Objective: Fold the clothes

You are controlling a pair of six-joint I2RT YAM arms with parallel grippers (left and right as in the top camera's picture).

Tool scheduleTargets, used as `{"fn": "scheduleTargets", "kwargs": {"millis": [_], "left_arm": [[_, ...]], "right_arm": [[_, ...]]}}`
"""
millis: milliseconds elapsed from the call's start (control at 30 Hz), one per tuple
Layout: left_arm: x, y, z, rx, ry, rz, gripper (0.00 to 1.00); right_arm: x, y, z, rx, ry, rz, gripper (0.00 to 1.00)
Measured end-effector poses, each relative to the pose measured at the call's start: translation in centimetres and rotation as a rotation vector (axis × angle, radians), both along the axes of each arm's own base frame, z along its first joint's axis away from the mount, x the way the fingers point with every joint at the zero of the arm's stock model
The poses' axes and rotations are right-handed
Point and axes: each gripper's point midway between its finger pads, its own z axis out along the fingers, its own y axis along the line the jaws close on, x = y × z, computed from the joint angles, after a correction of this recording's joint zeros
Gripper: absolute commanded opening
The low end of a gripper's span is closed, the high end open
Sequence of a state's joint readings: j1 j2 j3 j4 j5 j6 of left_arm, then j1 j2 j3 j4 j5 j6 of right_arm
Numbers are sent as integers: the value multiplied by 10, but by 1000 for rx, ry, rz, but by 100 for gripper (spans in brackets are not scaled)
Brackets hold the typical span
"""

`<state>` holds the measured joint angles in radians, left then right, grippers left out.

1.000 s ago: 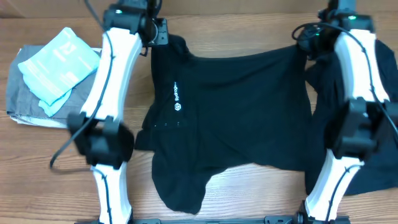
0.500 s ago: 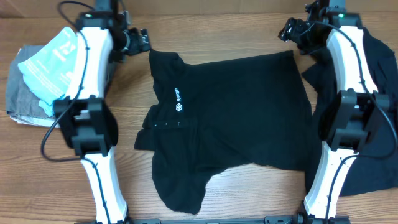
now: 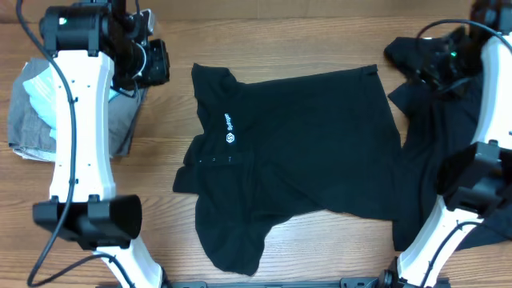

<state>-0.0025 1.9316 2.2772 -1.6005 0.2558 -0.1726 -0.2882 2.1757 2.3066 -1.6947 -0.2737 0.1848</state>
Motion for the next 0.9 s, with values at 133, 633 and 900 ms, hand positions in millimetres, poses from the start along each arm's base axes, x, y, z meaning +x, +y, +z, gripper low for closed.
{"fn": "scheduleTargets", "kwargs": {"millis": [133,633,900], "left_arm": [[-31,-3,19,47,4,-12,5],[-87,27,17,164,-12,98,23],[-61,29,-97,-74,104,88,34]], "right_arm": [[-12,-2,0,5,18,-12,43],[-71,10,-20,-34,100,-5,61],[-65,6,-28,-52,80,-3,100]]}}
